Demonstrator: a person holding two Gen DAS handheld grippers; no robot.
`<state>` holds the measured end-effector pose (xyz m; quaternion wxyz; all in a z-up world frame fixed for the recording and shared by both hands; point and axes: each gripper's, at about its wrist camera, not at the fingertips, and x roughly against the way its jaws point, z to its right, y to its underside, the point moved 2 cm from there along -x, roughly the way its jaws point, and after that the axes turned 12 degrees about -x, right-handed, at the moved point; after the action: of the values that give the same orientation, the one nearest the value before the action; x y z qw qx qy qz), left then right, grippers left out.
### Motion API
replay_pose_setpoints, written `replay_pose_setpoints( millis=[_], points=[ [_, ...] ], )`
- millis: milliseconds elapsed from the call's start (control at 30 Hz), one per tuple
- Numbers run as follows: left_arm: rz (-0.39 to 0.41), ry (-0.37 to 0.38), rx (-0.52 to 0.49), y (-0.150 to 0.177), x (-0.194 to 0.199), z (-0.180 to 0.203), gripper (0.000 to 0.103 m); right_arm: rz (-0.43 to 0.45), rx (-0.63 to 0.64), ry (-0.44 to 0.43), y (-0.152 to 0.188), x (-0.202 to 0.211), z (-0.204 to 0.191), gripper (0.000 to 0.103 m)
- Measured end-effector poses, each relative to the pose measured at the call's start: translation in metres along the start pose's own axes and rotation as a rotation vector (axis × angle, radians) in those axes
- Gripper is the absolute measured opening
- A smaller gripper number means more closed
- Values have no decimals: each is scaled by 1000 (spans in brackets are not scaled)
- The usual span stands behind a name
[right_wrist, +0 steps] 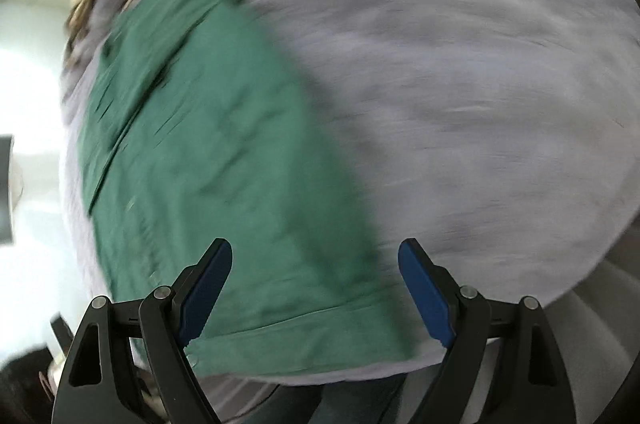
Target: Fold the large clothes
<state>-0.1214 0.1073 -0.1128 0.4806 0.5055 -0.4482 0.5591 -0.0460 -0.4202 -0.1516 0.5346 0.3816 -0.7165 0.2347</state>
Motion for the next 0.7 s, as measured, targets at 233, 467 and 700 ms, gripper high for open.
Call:
replay_pose_setpoints(
  millis=[233, 467, 700],
  points=[
    [-52, 140, -6, 19, -21, -2, 102, -185, -116, -188, 5, -26, 39, 88],
    [-51, 133, -97, 31, -28, 15, 102, -376, -51, -437, 35, -36, -1, 88],
    [-78, 155, -127, 38, -28, 18, 102, -381, -13, -331, 43, -54, -11, 88]
  ],
)
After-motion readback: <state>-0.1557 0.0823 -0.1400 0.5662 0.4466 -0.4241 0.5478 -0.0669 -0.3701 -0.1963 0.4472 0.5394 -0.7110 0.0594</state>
